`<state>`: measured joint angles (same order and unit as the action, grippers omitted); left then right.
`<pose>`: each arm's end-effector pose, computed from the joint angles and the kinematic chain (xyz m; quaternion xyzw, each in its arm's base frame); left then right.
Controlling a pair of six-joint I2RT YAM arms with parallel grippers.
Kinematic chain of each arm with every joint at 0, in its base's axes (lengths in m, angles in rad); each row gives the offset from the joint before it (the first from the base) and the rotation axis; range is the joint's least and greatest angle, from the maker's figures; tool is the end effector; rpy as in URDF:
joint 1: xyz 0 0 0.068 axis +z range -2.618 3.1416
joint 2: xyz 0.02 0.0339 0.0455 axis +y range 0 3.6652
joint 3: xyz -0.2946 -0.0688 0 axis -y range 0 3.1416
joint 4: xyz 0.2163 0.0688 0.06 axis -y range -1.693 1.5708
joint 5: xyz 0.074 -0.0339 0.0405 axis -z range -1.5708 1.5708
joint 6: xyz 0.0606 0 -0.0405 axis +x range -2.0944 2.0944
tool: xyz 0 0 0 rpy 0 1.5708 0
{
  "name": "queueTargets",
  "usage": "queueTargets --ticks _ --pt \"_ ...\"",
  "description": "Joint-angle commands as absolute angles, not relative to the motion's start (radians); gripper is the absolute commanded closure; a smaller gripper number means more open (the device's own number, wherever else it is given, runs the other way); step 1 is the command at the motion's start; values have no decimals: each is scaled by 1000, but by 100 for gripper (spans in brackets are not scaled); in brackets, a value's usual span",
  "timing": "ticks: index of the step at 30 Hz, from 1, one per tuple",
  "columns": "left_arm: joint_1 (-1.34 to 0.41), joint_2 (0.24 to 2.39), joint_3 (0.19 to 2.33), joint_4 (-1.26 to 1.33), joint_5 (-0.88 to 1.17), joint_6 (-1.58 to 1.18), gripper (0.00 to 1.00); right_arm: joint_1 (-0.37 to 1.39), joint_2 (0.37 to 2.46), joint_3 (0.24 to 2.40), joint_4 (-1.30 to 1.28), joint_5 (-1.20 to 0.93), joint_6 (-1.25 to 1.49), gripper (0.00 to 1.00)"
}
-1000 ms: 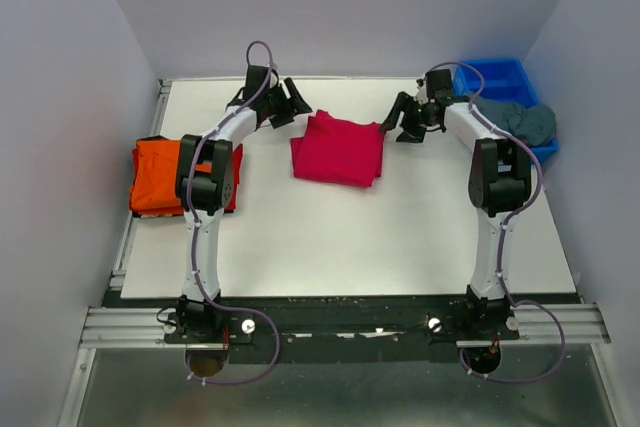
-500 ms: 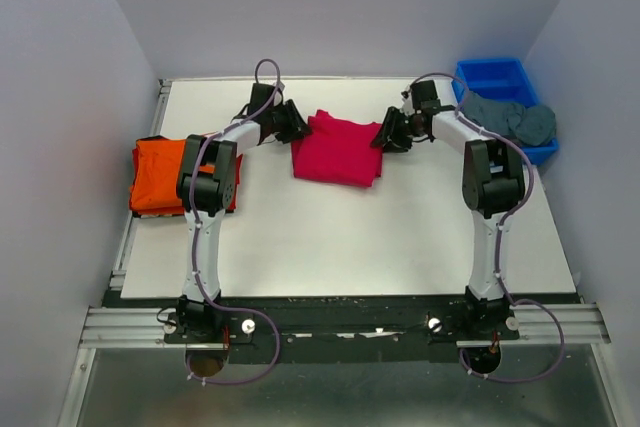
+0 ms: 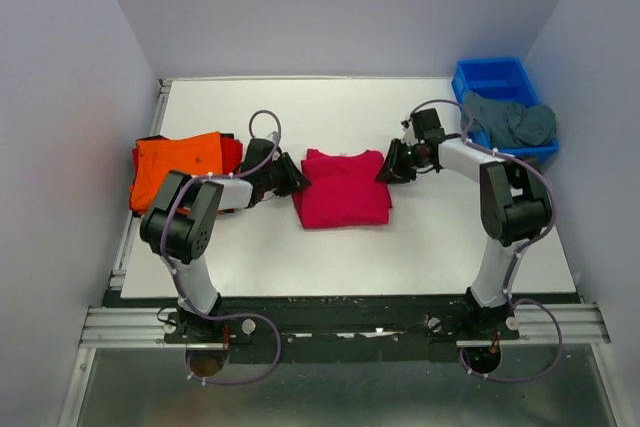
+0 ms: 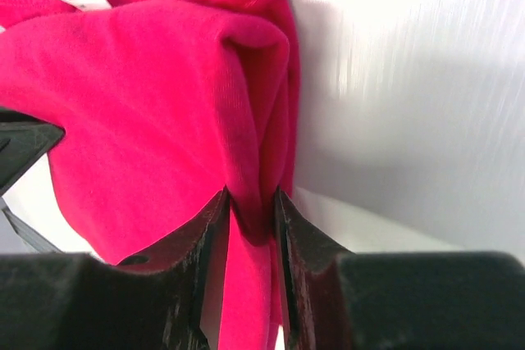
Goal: Fold and stack the t-shirts
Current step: Fold the long partially folded tshirt into a neat square
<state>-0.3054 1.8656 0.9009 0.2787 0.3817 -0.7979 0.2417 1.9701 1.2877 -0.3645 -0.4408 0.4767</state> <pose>0.3546 -0.1355 0.1693 -0.1375 0.8803 -0.3663 0.2681 0.3867 0.1220 0.1835 0.0543 0.9427 0.2865 0.1623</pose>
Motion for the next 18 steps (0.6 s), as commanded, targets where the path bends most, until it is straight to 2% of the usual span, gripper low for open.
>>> queueTargets --ticks 1,2,3,5,11,18 --pt "-376 1721 730 341 264 -819 56 282 1800 1122 -316 -413 463 59" --pt "-376 1701 720 333 268 -818 50 284 1769 1096 -318 -400 466 48" --pt "-368 1692 722 312 267 -809 47 282 1749 1089 -322 -385 459 43" --pt "-354 1671 753 256 258 -781 45 282 1732 1121 -363 -333 448 40" --pt "-344 1611 865 118 230 -739 44 279 1778 1249 -443 -242 433 41" --pt "-345 1690 972 90 296 -739 48 270 1862 1333 -454 -219 434 52"
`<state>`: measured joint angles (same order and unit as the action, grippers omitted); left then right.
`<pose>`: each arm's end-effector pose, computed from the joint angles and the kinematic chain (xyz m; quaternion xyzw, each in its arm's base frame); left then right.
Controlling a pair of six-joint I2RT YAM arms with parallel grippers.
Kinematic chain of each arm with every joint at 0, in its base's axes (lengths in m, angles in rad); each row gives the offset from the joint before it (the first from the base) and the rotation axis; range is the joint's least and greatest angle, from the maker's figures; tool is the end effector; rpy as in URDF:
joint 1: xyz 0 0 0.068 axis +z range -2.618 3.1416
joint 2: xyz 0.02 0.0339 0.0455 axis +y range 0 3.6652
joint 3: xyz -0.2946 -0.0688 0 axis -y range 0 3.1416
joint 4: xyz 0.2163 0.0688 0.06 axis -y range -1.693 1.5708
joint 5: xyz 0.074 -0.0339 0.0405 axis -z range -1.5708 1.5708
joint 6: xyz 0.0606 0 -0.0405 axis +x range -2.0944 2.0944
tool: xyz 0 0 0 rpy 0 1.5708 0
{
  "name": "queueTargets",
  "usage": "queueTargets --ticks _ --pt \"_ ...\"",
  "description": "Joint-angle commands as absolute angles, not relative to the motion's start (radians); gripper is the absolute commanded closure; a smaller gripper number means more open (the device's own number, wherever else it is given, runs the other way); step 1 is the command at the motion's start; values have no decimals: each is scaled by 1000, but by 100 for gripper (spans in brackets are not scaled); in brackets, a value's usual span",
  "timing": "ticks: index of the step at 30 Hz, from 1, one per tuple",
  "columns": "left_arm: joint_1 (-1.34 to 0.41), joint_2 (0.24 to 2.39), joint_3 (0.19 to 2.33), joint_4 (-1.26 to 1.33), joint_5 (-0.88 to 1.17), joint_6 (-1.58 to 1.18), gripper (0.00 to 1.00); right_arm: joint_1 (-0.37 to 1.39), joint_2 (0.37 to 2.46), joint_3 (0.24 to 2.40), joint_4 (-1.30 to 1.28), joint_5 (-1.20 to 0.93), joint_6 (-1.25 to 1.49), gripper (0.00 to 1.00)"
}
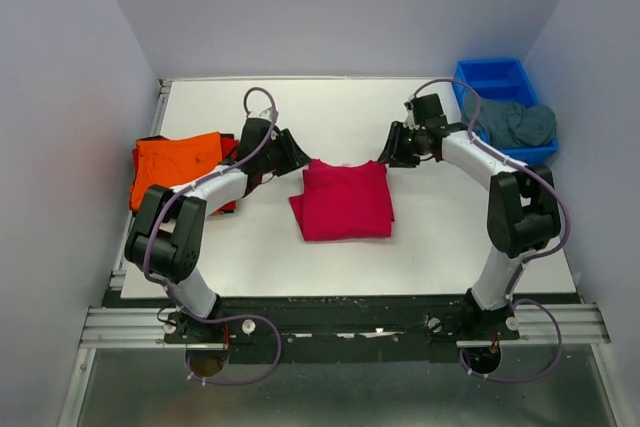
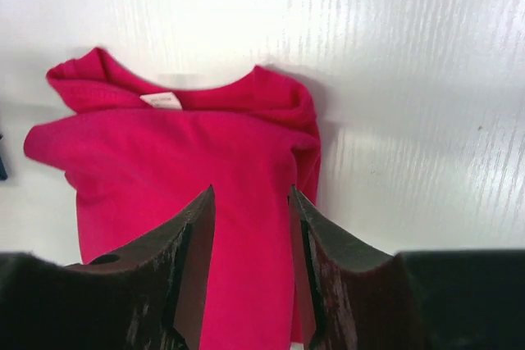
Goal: Fold and stack the t-shirts
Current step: Fold the long partially folded tshirt into a neat square
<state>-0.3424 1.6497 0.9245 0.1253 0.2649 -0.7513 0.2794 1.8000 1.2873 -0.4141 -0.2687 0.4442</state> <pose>0.3284 -0.1339 0.2338 -0.1177 0.8710 -0.3403 0.3343 0.3650 0.1215 0.2407 0.0351 0.9404 0.2298 0.2483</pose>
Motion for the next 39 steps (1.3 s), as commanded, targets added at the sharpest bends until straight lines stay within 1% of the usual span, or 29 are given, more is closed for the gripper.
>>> queueTargets --ticks 1,4,9,14,17,20,23,25,27,28,34,39 --pt "-345 1700 980 92 302 -747 49 268 1871 1344 -457 -219 436 53" --pt "-345 1715 996 68 296 -753 53 267 1904 1377 -465 -229 437 55" --pt "-347 1733 1012 18 288 -752 54 267 1940 1385 -468 -232 442 56" --pt "-347 1756 1006 35 310 -762 56 267 1959 1376 -442 -281 448 61" --pt "-347 1775 1015 55 333 -775 57 267 1964 1378 -437 -291 449 67" --pt "-347 1798 1034 63 347 -785 61 267 1962 1378 -437 -293 449 78" --pt "-347 1805 1049 54 345 -785 70 267 1956 1379 -437 -290 453 92" --pt "-345 1805 1052 64 348 -785 82 267 1950 1378 -436 -293 453 99" --pt "-344 1801 1055 72 354 -785 97 265 1942 1376 -437 -296 454 99" --pt "-341 1792 1058 71 353 -781 100 265 1928 1370 -437 -296 454 99" --pt "-325 1674 1022 49 344 -743 100 253 1824 1322 -431 -324 459 99" --pt "-325 1525 971 11 337 -733 100 253 1720 1253 -420 -406 459 99"
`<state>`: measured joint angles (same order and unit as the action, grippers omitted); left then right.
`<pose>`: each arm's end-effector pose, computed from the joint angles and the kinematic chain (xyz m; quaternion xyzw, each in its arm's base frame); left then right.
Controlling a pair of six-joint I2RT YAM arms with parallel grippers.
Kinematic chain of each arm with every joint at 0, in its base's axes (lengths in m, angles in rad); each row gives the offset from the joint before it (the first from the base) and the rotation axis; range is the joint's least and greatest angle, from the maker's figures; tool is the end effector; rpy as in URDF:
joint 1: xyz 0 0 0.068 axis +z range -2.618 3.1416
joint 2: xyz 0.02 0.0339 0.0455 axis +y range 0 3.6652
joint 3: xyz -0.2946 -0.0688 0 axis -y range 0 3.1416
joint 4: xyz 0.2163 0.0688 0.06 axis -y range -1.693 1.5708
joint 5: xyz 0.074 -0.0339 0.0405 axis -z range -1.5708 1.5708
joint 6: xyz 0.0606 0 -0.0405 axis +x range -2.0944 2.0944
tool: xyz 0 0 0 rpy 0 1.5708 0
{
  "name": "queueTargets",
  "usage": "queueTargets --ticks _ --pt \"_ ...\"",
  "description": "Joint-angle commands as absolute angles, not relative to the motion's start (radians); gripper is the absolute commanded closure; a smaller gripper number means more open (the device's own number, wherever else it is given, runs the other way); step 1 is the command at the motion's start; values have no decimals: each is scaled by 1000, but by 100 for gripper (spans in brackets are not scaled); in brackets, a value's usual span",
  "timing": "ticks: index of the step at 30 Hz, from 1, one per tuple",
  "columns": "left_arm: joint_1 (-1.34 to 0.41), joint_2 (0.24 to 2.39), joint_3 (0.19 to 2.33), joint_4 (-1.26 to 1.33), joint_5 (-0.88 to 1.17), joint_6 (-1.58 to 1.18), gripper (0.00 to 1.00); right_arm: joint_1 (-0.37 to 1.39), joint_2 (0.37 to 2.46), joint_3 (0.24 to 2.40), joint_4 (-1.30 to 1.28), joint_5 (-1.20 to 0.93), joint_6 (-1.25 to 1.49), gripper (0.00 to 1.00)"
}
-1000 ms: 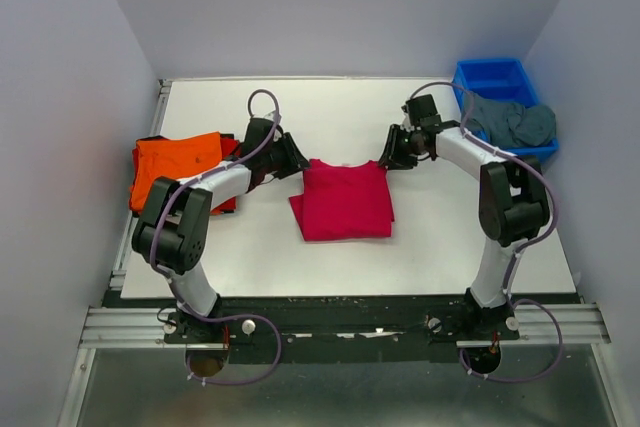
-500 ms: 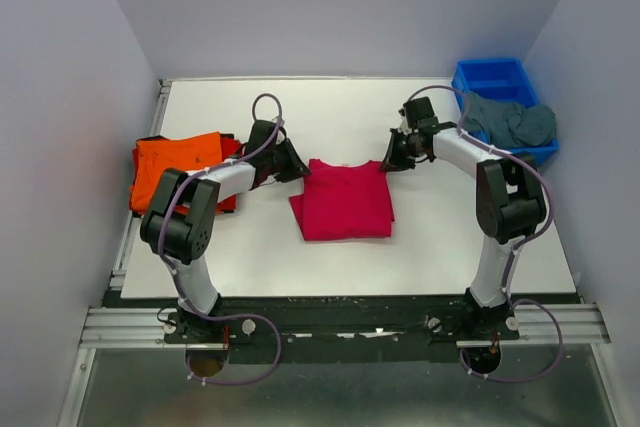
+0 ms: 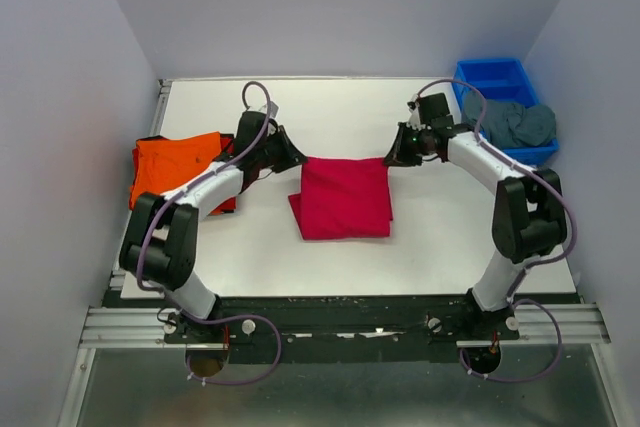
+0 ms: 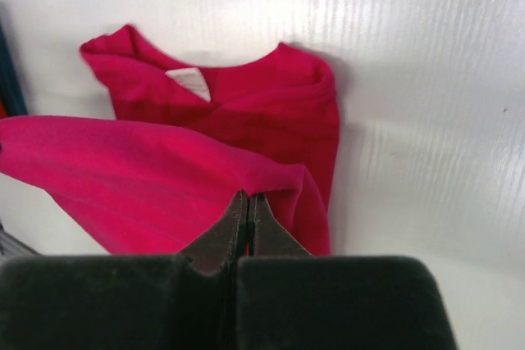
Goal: Fold and stack the t-shirts
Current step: Fold the long partially folded tshirt into a neat square
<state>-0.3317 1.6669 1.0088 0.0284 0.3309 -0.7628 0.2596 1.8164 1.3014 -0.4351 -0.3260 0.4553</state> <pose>0.3361 -0.1366 0.2446 -0.1151 0.8748 -0.3580 0.3055 0.3679 0.1178 0.2380 0.0425 0.9400 0.2502 0.2282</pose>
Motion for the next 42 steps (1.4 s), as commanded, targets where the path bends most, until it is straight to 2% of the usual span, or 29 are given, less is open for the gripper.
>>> queueTargets --ticks 1,14,21,31,36,37,39,40,41,42 --pt "-325 1488 957 2 328 -733 100 253 1692 1237 -426 -414 454 99" --pt "-344 970 726 -198 318 -726 100 255 1226 938 -482 -609 472 99" --pt "-439 750 617 -300 299 -785 100 293 1022 741 -498 -696 554 99" --pt "-551 534 569 -681 319 -957 100 390 741 545 -676 -741 713 99" --pt "-574 496 578 -857 333 -999 100 413 701 499 -793 -747 719 99" --pt "-578 495 574 -897 333 -997 100 417 701 491 -805 -742 718 99" --pt "-587 482 539 -928 368 -1008 99 419 701 486 -837 -724 713 87" --pt "-592 476 519 -928 389 -1015 86 419 707 491 -847 -715 707 69" --pt "-595 471 506 -924 411 -1015 60 420 715 505 -856 -703 697 52" --pt "-598 466 506 -925 422 -1012 39 419 729 527 -876 -684 678 38"
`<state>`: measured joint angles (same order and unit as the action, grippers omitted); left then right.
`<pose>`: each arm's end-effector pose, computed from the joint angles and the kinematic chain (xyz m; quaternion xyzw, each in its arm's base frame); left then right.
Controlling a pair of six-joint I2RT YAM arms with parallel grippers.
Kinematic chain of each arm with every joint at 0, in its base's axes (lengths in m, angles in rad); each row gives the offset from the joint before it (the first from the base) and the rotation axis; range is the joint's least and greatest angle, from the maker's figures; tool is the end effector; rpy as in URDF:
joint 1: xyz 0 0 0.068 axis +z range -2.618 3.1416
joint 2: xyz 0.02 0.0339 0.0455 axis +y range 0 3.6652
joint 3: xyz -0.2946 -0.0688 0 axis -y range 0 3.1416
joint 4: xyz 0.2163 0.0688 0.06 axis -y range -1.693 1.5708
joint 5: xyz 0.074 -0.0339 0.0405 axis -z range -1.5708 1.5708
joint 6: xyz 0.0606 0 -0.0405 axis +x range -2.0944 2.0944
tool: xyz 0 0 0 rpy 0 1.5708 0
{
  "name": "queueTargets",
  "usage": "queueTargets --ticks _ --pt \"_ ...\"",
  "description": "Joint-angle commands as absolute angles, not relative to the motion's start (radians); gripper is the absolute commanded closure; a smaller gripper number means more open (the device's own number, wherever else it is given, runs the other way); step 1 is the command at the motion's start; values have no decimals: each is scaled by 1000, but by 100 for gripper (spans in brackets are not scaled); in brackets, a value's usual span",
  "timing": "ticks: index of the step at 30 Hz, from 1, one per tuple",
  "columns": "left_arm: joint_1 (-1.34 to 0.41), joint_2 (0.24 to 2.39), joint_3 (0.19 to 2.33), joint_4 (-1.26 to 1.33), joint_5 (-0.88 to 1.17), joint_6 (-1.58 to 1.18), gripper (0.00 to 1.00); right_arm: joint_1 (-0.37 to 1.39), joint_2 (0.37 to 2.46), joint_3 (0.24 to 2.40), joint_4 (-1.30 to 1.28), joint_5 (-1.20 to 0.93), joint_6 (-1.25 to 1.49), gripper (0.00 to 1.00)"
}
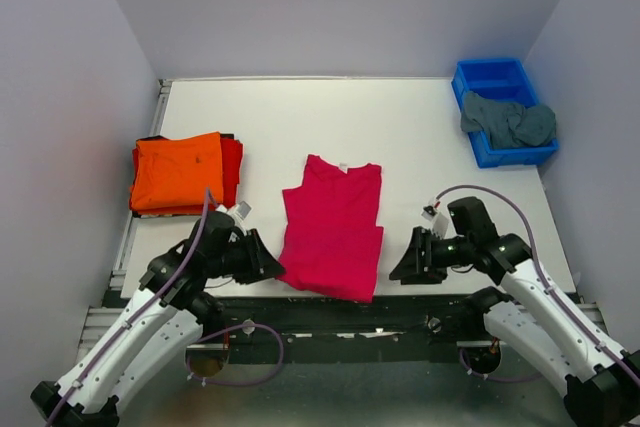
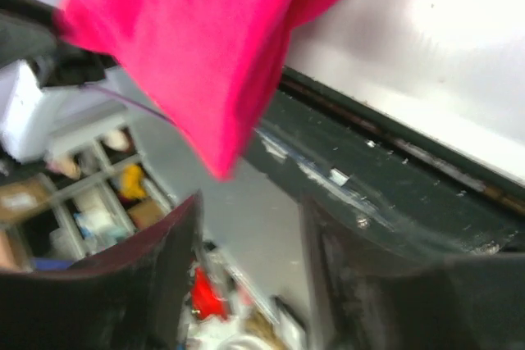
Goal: Fold and stack the t-shirts
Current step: Fold the long partially folded tshirt into a neat square
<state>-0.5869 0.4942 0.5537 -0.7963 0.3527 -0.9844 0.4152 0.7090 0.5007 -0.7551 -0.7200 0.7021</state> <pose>0.0466 -0.0562 0.2381 -0.1081 0.8964 -0.3954 0.1684 0.0650 0.0723 0.2211 0.0234 0.8990 0.4334 0.0592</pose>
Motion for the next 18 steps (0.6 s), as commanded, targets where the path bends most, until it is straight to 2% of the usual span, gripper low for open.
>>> queueTargets --ticks 1,2,5,8,10,16,18 --pt "-598 463 521 -928 416 -1006 2 420 742 558 -897 -651 660 21" --pt "-598 465 546 -931 402 -993 1 420 762 601 -922 -611 643 14" --pt "-598 535 645 -949 338 -930 1 419 822 721 -931 -510 609 14" --pt "-598 673 727 -907 264 -848 1 420 891 773 -841 -424 611 23" --pt "-595 745 750 -814 204 -827 1 419 952 794 -766 -352 620 33" --pt "-572 989 769 -467 -142 -785 1 419 1182 814 -539 -131 667 39" --pt "-546 1066 749 -347 -175 -784 5 419 1259 837 -487 -95 666 41"
